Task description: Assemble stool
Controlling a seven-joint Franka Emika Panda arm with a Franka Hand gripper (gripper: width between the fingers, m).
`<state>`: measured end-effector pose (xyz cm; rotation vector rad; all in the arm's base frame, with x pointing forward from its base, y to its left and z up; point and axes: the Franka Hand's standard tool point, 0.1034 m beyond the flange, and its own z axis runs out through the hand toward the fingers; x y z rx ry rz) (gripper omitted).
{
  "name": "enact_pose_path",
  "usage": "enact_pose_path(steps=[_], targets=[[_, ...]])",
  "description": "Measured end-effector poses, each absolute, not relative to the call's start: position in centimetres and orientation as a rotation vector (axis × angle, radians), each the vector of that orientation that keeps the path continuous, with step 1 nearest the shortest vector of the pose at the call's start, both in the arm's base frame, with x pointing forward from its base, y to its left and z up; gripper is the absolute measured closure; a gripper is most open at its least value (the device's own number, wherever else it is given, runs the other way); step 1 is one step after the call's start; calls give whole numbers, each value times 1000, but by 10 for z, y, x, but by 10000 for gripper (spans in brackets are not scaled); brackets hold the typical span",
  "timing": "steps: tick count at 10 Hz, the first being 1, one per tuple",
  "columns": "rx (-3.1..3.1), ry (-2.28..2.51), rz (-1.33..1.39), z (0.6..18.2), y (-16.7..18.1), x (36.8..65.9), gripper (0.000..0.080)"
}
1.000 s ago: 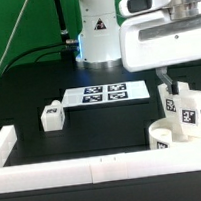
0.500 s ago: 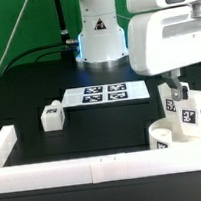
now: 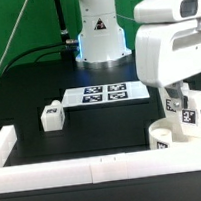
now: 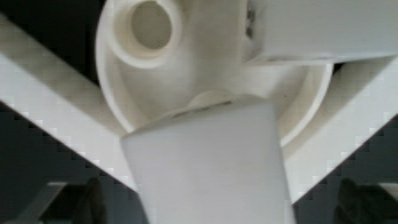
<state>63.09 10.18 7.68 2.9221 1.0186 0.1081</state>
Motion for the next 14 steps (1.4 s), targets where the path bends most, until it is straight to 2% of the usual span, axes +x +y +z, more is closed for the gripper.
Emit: enact_pose_path(steps=[3,4,5,6,7,14], targets=[[2920,1009,118,72,99,632,150],[2929,985,119,72,99,632,278],[2934,973,119,72,98,632,278],[2968,877,122,72,99,632,413],[3015,717,126,72,99,632,464],[3122,-159,171,71,102,639,464]])
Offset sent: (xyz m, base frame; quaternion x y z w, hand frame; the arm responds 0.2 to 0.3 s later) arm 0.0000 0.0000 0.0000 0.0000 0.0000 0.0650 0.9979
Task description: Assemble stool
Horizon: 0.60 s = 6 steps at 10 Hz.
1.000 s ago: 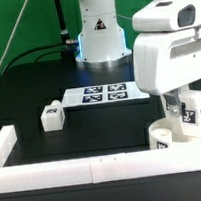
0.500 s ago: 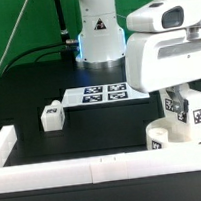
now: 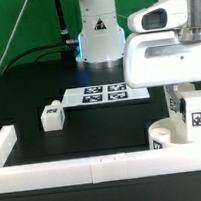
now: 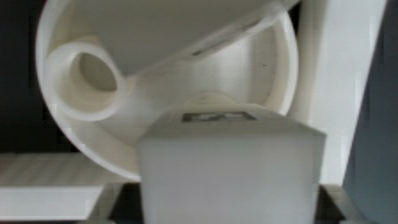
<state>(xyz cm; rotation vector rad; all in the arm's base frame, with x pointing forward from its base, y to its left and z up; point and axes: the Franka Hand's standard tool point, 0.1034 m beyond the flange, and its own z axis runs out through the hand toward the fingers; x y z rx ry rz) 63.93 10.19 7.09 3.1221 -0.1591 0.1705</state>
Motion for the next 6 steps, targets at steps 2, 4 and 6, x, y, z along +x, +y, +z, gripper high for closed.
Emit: enact_pose_path(steps=[2,4,6], targets=[[3100,-607,167,70,107,639,462],[3032,-999,154,70,107,639,462],[2918,-1414,116,70,104,640,462]])
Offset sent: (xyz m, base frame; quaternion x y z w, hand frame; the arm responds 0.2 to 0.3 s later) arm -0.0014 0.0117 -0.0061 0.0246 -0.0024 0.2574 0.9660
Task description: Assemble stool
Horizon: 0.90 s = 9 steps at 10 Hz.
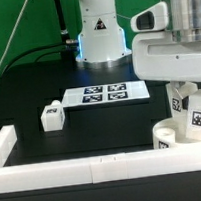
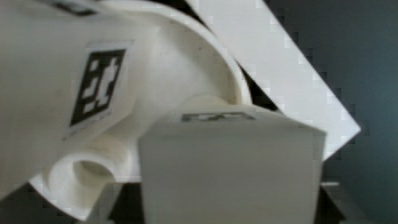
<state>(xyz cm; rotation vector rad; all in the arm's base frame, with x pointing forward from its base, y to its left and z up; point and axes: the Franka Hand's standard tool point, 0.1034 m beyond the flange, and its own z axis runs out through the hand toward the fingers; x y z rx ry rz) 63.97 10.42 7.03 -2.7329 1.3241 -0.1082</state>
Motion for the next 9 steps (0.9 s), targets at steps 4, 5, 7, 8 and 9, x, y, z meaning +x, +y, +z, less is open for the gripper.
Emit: enact_pose_path(steps=[4,5,7,8,9], targets=[[-2515,1651,-67,70,104,639,462],[-2482,1697,-63,70,104,639,462],[-2324,1896,-41,70,105,639,462],[-2230,2000,-28,70,105,640,462],[-2058,2159,5,70,105,642,462]])
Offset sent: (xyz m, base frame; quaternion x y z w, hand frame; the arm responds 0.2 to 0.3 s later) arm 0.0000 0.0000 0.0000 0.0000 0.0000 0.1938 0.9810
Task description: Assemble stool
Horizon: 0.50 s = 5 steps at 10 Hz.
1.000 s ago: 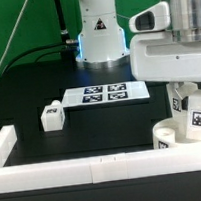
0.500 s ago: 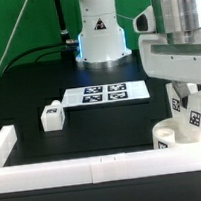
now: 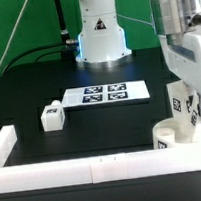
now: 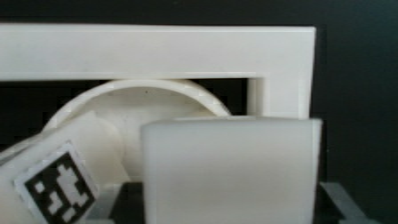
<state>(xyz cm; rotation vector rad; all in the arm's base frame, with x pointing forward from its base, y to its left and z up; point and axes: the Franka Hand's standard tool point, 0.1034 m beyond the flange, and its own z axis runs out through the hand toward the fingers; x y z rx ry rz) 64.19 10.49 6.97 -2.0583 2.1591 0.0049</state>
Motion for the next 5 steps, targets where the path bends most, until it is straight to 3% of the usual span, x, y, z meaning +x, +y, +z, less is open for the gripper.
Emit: enact_pose_path(steps=[3,5], targets=[[-1469,2545,88,69,108,644,462],[-1351,2558,73,69,112,644,462]])
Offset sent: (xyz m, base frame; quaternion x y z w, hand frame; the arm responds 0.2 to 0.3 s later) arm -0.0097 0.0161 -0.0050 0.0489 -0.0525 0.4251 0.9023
